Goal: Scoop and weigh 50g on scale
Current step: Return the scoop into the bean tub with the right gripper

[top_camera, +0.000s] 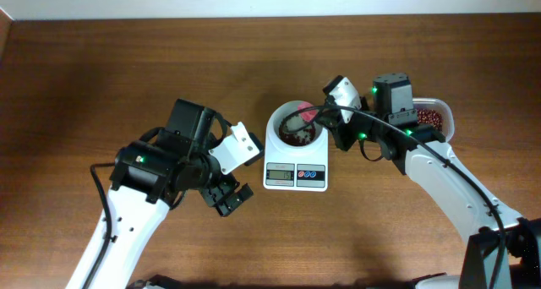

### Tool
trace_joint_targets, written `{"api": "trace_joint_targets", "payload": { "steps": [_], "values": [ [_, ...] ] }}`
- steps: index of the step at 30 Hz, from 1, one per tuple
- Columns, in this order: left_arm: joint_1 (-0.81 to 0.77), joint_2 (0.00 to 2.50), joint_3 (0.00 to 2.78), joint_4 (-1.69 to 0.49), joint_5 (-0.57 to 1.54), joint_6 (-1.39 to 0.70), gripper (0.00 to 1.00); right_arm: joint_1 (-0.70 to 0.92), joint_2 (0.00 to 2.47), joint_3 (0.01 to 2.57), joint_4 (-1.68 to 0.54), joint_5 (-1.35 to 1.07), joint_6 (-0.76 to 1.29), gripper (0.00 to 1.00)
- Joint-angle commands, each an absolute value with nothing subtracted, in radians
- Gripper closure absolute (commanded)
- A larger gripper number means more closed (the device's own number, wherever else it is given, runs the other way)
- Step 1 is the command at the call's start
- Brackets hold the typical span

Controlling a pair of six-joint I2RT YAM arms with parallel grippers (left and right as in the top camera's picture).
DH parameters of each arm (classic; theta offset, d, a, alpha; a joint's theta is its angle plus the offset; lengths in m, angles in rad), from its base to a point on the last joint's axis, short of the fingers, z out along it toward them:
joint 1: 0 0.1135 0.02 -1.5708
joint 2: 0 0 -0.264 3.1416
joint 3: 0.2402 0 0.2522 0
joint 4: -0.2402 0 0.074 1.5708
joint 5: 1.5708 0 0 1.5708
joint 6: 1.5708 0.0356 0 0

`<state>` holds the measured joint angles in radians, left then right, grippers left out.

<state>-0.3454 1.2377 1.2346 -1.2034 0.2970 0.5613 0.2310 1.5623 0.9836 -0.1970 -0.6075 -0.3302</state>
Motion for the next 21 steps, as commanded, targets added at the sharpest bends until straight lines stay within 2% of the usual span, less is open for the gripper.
{"api": "trace_joint_targets", "payload": {
  "steps": [1,3,9,21],
  "values": [
    [-0.342,1.231,1.231,-1.202,0.311,0.577,0.01,0.234,1.543,1.001,-0.177,-0.546,-0.328,0.96],
    [-0.342,1.231,1.231,-1.202,0.311,0.577,0.01,0.234,1.534,1.001,-0.13,-0.549,-0.272,0.96],
    [-0.342,1.231,1.231,-1.202,0.311,0.577,0.01,0.199,1.426,1.001,-0.124,-0.511,-0.272,0.96],
    [-0.342,1.231,1.231,-1.202,0.311,0.577,0.01,-0.071,1.347,1.001,-0.394,-0.101,-0.273,0.96]
  ]
}}
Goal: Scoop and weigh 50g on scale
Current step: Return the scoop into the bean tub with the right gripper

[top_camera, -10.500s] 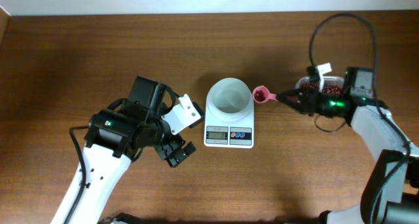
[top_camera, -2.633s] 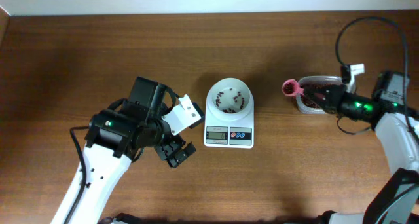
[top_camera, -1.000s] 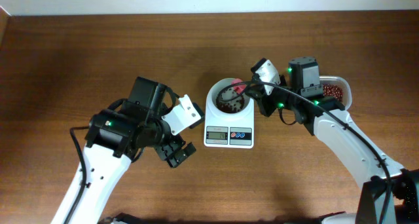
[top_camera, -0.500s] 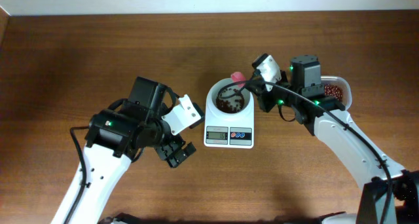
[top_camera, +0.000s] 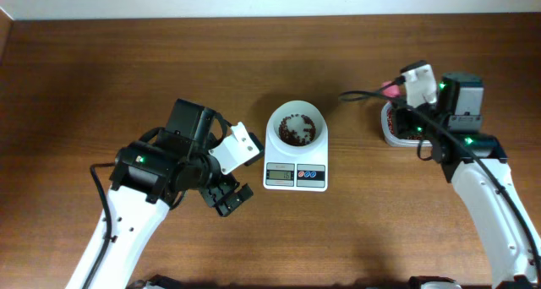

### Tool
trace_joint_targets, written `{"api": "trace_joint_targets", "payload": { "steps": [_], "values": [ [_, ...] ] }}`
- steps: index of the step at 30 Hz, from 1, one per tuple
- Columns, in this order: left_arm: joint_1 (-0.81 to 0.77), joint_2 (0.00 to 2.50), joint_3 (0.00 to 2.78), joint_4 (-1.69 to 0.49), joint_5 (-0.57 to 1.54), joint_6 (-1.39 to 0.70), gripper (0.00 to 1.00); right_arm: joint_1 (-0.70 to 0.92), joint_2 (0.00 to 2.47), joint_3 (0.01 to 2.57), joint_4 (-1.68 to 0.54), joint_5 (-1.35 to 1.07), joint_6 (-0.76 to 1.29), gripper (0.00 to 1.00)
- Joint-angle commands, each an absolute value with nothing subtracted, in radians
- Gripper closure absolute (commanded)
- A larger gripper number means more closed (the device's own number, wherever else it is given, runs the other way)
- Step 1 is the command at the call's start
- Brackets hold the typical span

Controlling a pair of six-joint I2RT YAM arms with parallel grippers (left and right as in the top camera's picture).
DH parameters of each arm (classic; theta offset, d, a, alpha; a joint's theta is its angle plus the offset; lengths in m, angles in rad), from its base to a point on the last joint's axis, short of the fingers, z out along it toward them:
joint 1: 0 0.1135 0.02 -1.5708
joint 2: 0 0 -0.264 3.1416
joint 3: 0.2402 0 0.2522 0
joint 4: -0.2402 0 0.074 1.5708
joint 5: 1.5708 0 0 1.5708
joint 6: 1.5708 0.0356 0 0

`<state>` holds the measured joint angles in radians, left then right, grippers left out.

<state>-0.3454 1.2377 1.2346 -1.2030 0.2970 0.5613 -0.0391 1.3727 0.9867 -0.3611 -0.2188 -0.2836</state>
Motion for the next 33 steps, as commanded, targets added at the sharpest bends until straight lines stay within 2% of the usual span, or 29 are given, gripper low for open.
{"api": "trace_joint_targets", "payload": {
  "steps": [1,7,12,16,33],
  "values": [
    [-0.342,1.231,1.231,-1.202,0.311,0.577,0.01,-0.083,1.347,1.001,-0.414,-0.066,-0.273,0.96],
    [-0.342,1.231,1.231,-1.202,0.311,0.577,0.01,-0.145,1.392,1.0,-0.502,0.046,-0.272,0.96],
    [-0.342,1.231,1.231,-1.202,0.311,0.577,0.01,-0.166,1.502,1.0,-0.493,0.063,-0.272,0.96],
    [-0.342,1.231,1.231,-1.202,0.311,0.577,0.01,-0.166,1.54,1.0,-0.409,0.121,-0.166,0.96],
    [-0.342,1.231,1.231,-1.202,0.311,0.577,0.01,-0.166,1.609,1.0,-0.346,0.048,-0.114,0.96]
  ]
}}
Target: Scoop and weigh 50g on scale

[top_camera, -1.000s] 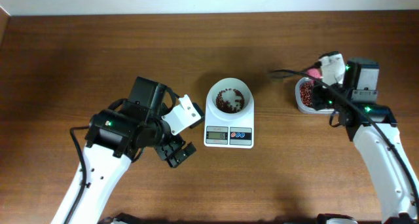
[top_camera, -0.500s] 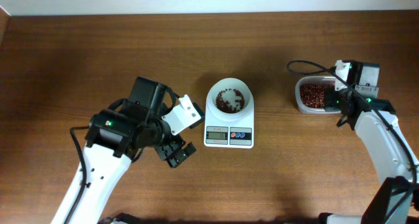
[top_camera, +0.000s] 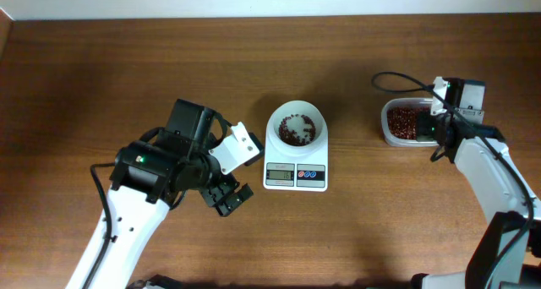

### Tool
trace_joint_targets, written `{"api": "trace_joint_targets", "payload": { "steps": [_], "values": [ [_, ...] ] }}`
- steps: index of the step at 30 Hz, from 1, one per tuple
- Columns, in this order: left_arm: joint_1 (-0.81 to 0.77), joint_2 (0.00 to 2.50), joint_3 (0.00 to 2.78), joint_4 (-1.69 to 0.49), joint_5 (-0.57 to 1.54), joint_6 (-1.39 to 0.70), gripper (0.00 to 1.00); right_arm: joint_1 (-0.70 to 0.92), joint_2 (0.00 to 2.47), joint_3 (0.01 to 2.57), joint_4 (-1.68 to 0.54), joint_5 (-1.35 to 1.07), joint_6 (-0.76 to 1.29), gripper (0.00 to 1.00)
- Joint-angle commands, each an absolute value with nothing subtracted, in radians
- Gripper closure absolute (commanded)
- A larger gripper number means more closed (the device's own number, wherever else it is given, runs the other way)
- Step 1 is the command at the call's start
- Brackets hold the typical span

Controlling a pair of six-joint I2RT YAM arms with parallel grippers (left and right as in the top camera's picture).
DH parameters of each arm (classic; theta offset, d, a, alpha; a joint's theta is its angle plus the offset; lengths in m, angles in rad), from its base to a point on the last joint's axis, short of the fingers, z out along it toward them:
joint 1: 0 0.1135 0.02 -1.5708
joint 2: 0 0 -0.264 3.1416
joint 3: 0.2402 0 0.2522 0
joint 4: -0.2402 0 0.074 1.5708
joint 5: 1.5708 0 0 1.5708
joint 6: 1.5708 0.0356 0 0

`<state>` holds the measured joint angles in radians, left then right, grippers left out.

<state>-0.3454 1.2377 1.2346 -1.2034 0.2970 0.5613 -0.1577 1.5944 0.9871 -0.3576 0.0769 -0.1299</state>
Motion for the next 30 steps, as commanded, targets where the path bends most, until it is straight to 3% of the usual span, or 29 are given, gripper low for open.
{"api": "trace_joint_targets", "payload": {
  "steps": [1,14,22,30],
  "values": [
    [-0.342,1.231,1.231,-1.202,0.311,0.577,0.01,-0.166,1.609,1.0,-0.341,0.017,-0.114,0.96],
    [-0.342,1.231,1.231,-1.202,0.311,0.577,0.01,-0.171,1.609,1.0,-0.356,-0.231,-0.065,0.96],
    [-0.342,1.231,1.231,-1.202,0.311,0.577,0.01,-0.335,1.613,0.998,-0.444,-0.473,-0.017,0.96],
    [-0.342,1.231,1.231,-1.201,0.311,0.577,0.01,-0.349,1.748,0.991,-0.458,-0.668,-0.017,0.96]
  ]
}}
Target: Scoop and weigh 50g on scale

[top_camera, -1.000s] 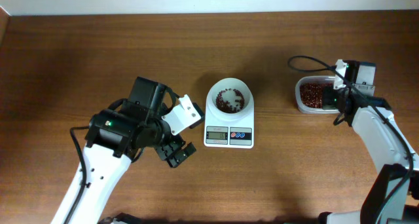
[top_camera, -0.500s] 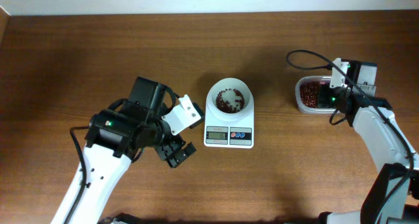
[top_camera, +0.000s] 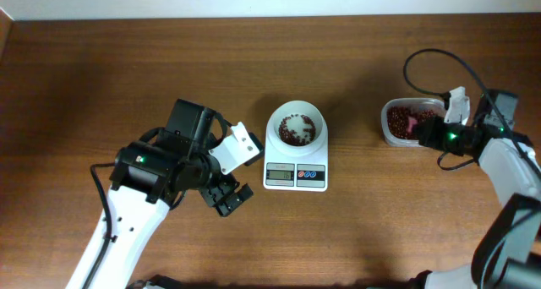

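A white scale (top_camera: 296, 176) stands mid-table with a white bowl (top_camera: 296, 126) on it, and red beans cover the bowl's bottom. To the right, a clear container (top_camera: 397, 133) holds more red beans. A pink scoop (top_camera: 414, 117) dips into those beans. My right gripper (top_camera: 427, 134) reaches in from the container's right edge, shut on the scoop's handle. My left gripper (top_camera: 228, 198) hovers left of the scale near the front, open and holding nothing.
The right arm's black cable (top_camera: 431, 61) loops above the container. The left arm's white wrist camera (top_camera: 241, 145) sits close to the scale's left side. Brown table surface (top_camera: 355, 230) surrounds everything.
The right wrist has shifted right and lower, so the gripper now points left into the container. The pink scoop now shows in the beans. Left arm, scale and bowl are unchanged.
First my right gripper held the pink scoop over the bowl on the scale. Then it was back above the bean container, and later at the container's right rim. Now the scoop sits in the container's beans. The left arm stayed still throughout.
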### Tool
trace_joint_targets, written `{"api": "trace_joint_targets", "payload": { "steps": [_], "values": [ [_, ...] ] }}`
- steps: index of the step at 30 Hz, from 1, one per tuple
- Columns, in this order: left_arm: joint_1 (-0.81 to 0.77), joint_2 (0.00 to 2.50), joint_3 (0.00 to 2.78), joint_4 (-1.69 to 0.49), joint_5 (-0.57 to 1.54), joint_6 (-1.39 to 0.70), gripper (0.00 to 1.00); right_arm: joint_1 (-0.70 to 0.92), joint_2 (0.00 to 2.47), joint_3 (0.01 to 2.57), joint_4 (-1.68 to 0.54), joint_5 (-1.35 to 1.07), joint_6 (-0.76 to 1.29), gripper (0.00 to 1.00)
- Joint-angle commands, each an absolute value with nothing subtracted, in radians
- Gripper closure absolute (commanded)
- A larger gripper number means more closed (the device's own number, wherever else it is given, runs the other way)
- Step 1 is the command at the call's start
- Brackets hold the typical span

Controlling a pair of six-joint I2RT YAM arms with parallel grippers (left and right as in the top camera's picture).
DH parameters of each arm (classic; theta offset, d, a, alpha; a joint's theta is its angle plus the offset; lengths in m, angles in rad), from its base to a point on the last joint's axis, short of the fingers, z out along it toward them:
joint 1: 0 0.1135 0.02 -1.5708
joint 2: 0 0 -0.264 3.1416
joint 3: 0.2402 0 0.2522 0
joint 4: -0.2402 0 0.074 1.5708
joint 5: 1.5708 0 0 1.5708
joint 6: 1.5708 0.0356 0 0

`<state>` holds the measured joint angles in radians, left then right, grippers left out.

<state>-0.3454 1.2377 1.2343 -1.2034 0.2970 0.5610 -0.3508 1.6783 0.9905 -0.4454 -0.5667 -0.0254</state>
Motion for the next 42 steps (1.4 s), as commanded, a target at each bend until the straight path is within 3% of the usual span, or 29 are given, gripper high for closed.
{"api": "trace_joint_targets", "payload": {
  "steps": [1,6,19,34,37,39,42],
  "values": [
    [-0.342,1.231,1.231,-1.202,0.311,0.577,0.01,-0.349,1.765,0.991,-0.458,-0.679,-0.009,0.96],
    [-0.342,1.231,1.231,-1.202,0.311,0.577,0.01,-0.362,1.79,0.991,-0.458,-0.69,0.017,0.96],
    [-0.342,1.231,1.231,-1.202,0.311,0.577,0.01,-0.622,1.749,0.994,-0.449,-1.011,-0.049,0.96],
    [-0.342,1.231,1.231,-1.202,0.311,0.577,0.01,-0.622,1.641,0.993,-0.491,-0.999,-0.152,0.96],
    [-0.342,1.231,1.231,-1.202,0.311,0.577,0.01,-0.622,1.641,0.993,-0.494,-0.809,-0.12,0.96],
    [-0.342,1.231,1.231,-1.202,0.311,0.577,0.01,-0.622,1.641,0.993,-0.491,-1.015,-0.255,0.96],
    [-0.342,1.231,1.231,-1.202,0.311,0.577,0.01,-0.622,1.641,0.993,-0.473,-0.833,-0.122,0.96]
  ]
}}
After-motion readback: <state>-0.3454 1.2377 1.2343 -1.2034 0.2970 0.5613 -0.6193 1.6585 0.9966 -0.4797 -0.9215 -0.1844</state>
